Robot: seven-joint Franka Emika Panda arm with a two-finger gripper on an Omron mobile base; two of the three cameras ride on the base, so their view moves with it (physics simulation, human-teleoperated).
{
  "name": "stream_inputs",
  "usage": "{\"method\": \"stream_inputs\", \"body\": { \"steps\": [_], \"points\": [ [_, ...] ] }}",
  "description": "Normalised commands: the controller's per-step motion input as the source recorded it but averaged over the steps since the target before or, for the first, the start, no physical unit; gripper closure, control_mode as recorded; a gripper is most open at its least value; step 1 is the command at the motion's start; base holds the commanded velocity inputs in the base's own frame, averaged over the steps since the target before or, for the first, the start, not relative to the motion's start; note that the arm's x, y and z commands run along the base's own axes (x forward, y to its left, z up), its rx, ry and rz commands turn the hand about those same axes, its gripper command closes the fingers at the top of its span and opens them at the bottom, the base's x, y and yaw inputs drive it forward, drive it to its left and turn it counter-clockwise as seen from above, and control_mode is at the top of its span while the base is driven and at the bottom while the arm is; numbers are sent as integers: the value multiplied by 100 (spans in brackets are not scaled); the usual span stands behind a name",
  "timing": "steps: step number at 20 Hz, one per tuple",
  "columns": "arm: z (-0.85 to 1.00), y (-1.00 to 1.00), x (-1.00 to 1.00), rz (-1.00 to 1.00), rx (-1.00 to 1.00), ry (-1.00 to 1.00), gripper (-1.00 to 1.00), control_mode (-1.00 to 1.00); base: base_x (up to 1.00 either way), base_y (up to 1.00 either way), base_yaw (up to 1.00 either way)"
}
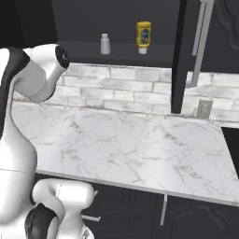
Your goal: Move the shaker and mustard from the cabinet to the dining counter.
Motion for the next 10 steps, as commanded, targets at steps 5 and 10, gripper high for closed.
{"method": "stream_inputs", "body": {
  "steps": [5, 10],
  "points": [
    [-34, 100, -6, -18, 0, -14, 100, -100, 0, 0, 0],
    [-18, 96, 5, -14, 0, -2, 100, -100, 0, 0, 0]
  ]
}}
